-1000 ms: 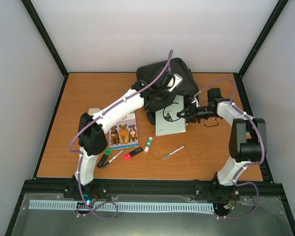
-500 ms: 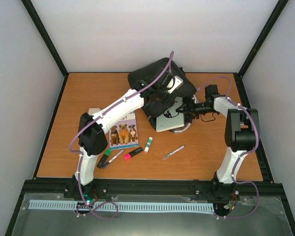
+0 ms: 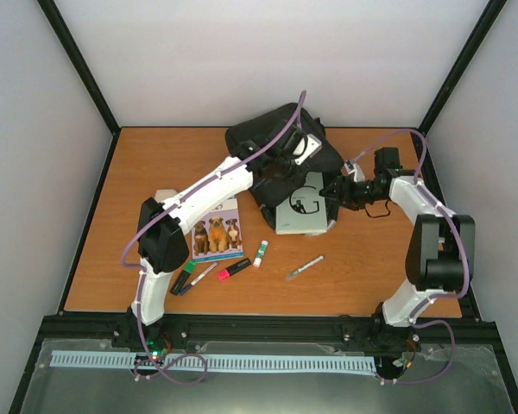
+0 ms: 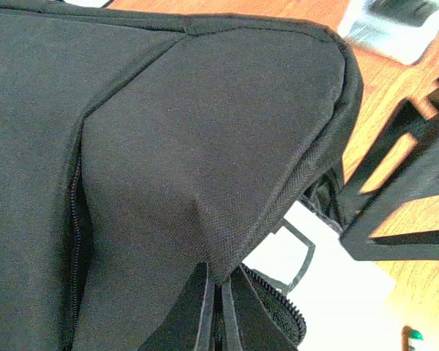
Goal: Pack the student bag
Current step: Place the book in the student bag.
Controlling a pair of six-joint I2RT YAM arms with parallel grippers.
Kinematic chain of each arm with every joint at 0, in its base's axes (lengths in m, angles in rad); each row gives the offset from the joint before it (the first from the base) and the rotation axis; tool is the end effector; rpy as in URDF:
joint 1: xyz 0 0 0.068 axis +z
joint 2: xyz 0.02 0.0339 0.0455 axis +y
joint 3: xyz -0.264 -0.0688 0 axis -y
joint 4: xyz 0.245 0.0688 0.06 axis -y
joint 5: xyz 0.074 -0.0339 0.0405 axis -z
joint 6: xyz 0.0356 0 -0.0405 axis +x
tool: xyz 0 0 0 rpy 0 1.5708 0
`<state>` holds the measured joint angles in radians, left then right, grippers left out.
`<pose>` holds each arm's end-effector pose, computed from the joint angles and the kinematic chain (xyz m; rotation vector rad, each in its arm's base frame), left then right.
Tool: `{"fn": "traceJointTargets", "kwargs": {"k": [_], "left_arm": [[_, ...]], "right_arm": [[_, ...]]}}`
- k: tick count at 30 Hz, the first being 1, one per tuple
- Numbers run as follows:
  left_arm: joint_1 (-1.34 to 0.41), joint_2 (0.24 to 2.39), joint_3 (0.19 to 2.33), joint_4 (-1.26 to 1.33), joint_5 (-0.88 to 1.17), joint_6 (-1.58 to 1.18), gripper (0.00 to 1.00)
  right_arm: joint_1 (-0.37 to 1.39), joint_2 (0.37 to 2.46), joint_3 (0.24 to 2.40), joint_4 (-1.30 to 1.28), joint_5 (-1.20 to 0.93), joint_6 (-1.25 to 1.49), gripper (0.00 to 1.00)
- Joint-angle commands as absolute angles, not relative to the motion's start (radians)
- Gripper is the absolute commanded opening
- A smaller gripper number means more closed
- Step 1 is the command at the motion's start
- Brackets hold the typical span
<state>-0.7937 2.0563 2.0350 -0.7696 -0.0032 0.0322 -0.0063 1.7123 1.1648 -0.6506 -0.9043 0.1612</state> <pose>0.3272 -0.3325 0.3238 0.9584 2.1914 -0.3618 0.3328 0.0259 0.2091 -0.0195 2.5747 1.2790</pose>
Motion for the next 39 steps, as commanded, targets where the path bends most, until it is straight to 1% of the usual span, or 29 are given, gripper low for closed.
{"fn": "traceJointTargets", "kwargs": {"k": [1, 5, 7, 9, 11, 15, 18, 22, 26, 31, 35, 39], "left_arm": [[-0.788, 2.034, 2.056, -0.746, 0.015, 0.04, 0.01], [-0.781, 2.027, 2.058, -0.769, 0.048, 0.024, 0.01], [-0.779, 2.018, 2.055, -0.782, 0.048, 0.019, 0.01], [-0.774, 1.999, 2.045, -0.79, 0.067, 0.004, 0.01], [-0.77, 1.966, 2.012, -0.779, 0.1, -0.007, 0.01], [-0.763, 1.9, 1.925, -0.746, 0.093, -0.028, 0.01], [-0.757, 1.865, 1.881, -0.744, 0.041, -0.034, 0.01], [-0.735, 1.842, 1.824, -0.712, -0.046, -0.058, 0.01], [-0.711, 1.844, 1.831, -0.707, 0.018, -0.084, 0.01], [-0.706, 1.845, 1.832, -0.708, 0.053, -0.1, 0.01], [-0.704, 1.851, 1.829, -0.709, 0.075, -0.118, 0.01], [-0.693, 1.866, 1.849, -0.718, 0.117, -0.135, 0.01]], "right_arm": [[-0.014, 1.589, 1.15, -0.687, -0.871, 0.063, 0.65], [-0.014, 1.504, 1.127, -0.755, -0.893, -0.036, 0.6], [-0.011, 1.431, 1.106, -0.765, -0.889, -0.085, 0.56], [-0.009, 1.362, 1.089, -0.77, -0.874, -0.152, 0.49], [-0.008, 1.292, 1.07, -0.769, -0.87, -0.275, 0.42], [0.026, 1.158, 0.99, -0.767, -0.792, -0.517, 0.39], [0.096, 1.095, 0.925, -0.734, -0.653, -0.657, 0.39], [0.196, 1.095, 0.885, -0.711, -0.507, -0.764, 0.41], [0.327, 1.12, 0.858, -0.638, -0.379, -0.803, 0.47], [0.511, 1.225, 0.893, -0.575, -0.236, -0.809, 0.53], [0.636, 1.353, 0.93, -0.545, -0.133, -0.81, 0.54], [0.728, 1.42, 0.913, -0.485, -0.022, -0.833, 0.54]]}}
